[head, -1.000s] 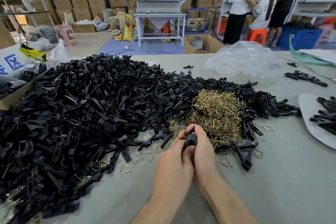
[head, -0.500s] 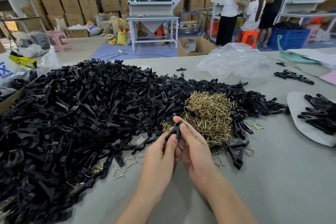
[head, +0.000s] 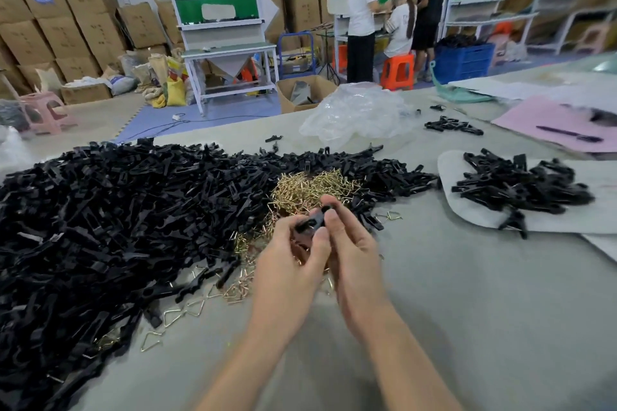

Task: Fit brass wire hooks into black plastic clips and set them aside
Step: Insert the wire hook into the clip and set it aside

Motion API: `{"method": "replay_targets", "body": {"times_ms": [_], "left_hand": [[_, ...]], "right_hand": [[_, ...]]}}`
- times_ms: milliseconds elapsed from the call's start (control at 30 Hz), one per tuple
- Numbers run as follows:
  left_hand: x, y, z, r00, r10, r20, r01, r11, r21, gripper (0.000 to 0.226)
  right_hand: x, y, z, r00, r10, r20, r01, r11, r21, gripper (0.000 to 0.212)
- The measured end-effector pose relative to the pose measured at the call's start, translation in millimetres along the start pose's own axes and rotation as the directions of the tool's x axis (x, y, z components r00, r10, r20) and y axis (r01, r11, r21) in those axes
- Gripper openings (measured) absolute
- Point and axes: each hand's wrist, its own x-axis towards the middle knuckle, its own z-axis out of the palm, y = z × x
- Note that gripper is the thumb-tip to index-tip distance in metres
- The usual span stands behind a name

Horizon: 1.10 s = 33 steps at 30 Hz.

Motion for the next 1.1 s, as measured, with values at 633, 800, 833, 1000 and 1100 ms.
{"method": "replay_targets", "body": {"times_ms": [633,800,833,1000,1100], "left_hand": [[77.4,121.8,261.8,0.876,0.038,0.481,-0.052,0.998,0.016,0.069],[50.6,73.8,189.2,0.912,0.172,0.372,-0.218,0.972,0.086,0.048],[43.4,59.6,165.4,0.921,0.187,0.341,-0.238,0.964,0.115,0.045],[8.4,-12.3,38.1,0.968,0.228,0.109,-0.252,0.887,0.388,0.034],[-6.4,-51.3,-28.1,0.977,0.211,-0.039,-0.146,0.788,0.598,0.032]], "right_hand": [[29.8,-149.4,-169.6,0.847,-0.224,-0.482,0.166,0.973,-0.162,0.042],[22.6,-120.1,-134.1,0.867,-0.254,-0.428,0.159,0.956,-0.245,0.031],[19.5,-108.3,-123.7,0.880,-0.266,-0.394,0.158,0.946,-0.284,0.030],[2.6,-37.6,-59.2,0.950,-0.261,-0.172,0.158,0.875,-0.458,0.039],[-8.4,1.8,-19.9,0.977,-0.213,-0.008,0.170,0.803,-0.571,0.043]]}}
